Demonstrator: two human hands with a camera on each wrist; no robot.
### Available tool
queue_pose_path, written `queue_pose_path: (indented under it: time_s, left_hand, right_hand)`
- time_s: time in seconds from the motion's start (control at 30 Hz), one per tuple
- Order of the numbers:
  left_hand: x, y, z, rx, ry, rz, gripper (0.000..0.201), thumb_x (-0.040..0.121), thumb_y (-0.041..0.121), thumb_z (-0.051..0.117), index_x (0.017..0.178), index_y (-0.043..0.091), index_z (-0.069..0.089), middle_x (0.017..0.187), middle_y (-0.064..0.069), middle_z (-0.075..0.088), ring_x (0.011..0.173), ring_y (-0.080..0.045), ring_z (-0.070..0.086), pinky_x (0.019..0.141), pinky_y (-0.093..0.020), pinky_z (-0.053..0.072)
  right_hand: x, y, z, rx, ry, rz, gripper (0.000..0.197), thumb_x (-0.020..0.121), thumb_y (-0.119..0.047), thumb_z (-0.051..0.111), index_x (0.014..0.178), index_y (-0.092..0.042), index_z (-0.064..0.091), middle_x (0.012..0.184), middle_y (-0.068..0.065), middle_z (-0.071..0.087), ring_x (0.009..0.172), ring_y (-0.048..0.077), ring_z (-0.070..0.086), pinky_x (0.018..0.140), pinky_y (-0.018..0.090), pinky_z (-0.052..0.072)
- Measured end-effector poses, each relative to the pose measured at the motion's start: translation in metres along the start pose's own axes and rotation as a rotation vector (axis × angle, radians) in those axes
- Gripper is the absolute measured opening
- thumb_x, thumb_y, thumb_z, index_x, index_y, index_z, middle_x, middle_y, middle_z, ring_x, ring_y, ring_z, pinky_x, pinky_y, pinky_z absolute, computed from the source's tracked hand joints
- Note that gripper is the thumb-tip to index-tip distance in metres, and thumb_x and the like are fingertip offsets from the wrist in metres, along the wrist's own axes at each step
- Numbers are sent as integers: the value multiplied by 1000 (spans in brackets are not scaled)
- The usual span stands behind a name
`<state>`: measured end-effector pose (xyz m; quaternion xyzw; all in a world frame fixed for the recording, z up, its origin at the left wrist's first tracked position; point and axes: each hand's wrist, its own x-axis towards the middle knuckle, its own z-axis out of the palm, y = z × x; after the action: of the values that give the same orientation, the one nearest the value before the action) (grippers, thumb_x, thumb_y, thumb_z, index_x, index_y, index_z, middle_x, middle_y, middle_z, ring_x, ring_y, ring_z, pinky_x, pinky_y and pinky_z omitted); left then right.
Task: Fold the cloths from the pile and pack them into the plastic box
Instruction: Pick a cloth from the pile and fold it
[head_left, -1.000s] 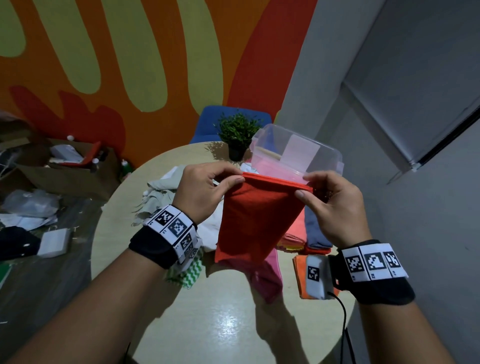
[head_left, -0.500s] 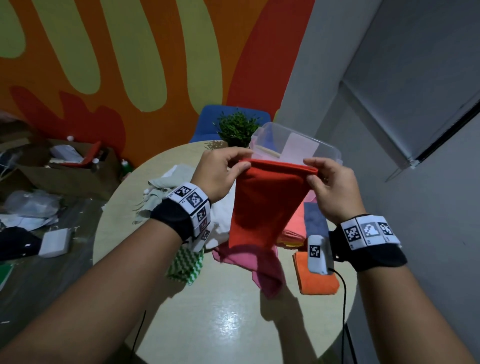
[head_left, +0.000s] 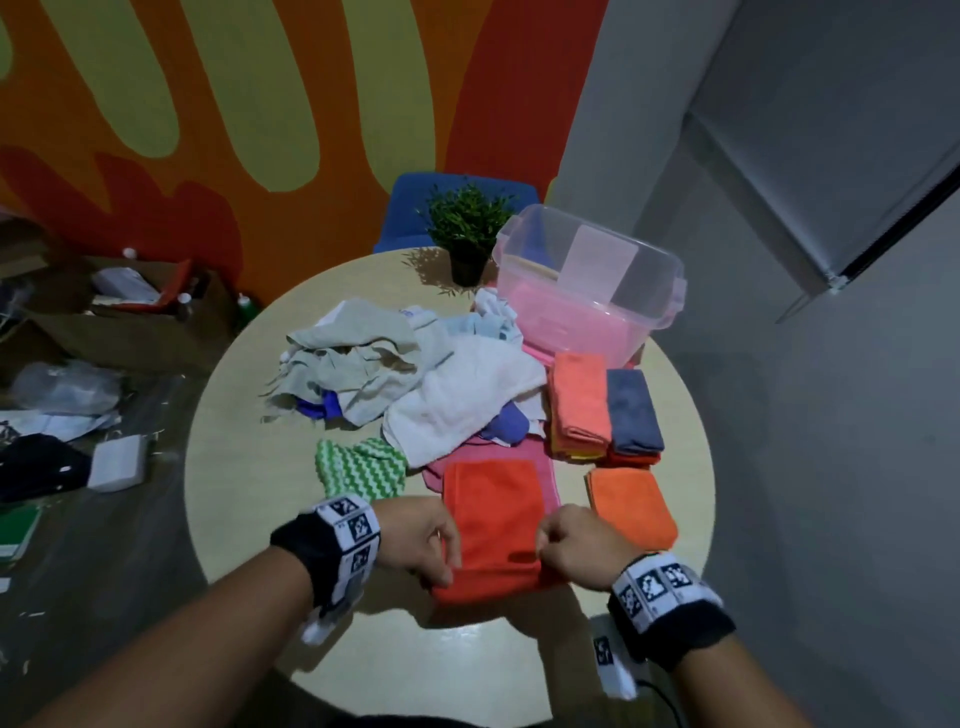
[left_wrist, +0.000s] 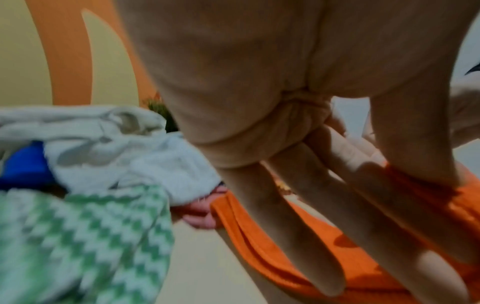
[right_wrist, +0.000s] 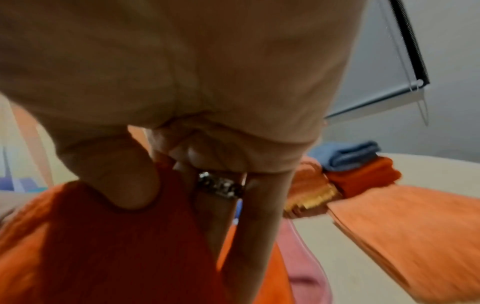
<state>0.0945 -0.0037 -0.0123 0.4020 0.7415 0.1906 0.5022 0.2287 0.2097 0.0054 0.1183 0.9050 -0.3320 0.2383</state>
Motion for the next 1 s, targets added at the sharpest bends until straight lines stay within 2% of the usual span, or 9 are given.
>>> queue_pose_path:
  time_s: [0.1,0.17,0.27,0.37,0.53,0.73,0.87,0.93,1.0]
  left_hand:
    - [9,-15,17,-45,-50,-61,8,84,23,78,90,22,73,77,3,75,74,-7,70,82,-25,55]
    - [16,-21,18,-65,20,-71,10,86,22,75,95,18,74,76,3,75,71,-4,69,82,-26,56]
    - [32,-26,10,-82,349,-67,9,89,18,72,96,13,75,68,6,68,57,3,59,65,-14,49]
    - [51,-28,1,-217,639,-125,7,90,14,70,87,12,75,64,-4,70,51,-8,61,56,-19,50]
    - [85,-33,-7,-188,803,-291,11,87,16,72,77,13,72,67,1,64,66,-14,62,62,-19,41]
    - [107,-51,-9,-109,809,-333,12,86,22,74,79,17,65,76,-4,64,75,-21,63,64,-22,42]
    - [106,-49,3,90,823,-195,23,79,22,78,82,24,56,86,6,52,86,-20,57,77,-33,49]
    - [104,-40,15,109,640,-57,23,76,28,80,80,29,58,86,8,56,85,-16,57,79,-34,49]
    - [103,-33,30,225,367,0,32,72,42,81,94,26,64,98,6,59,92,-15,52,84,-32,47]
  right_hand:
    - [4,20,24,37,-88,55,28,82,-7,53,61,-26,58,67,-9,61,66,6,57,64,17,45]
    - [9,32,25,62,-40,70,29,81,-6,54,65,-29,61,73,-12,64,72,4,61,71,20,50]
    - [24,44,15,62,203,32,37,82,0,59,71,-36,57,75,-17,62,73,-2,58,70,17,45]
    - [49,46,7,113,415,104,27,86,-5,66,87,-31,61,74,-13,62,71,7,59,67,17,42]
    - [88,47,2,181,495,219,19,87,-9,69,103,-19,66,80,1,65,82,21,63,74,26,46]
    - [102,51,7,130,546,175,32,83,0,68,111,-14,64,104,1,66,100,19,62,95,33,50]
    - [94,60,26,28,412,27,20,81,-10,72,93,-24,67,102,-4,63,98,14,57,96,31,47]
    - [89,64,38,-46,239,-15,22,77,-26,78,96,-28,67,104,-8,61,103,14,54,97,31,44]
    - [85,66,48,-127,90,-19,45,68,-40,83,106,-27,64,112,-8,54,107,16,48,96,30,40]
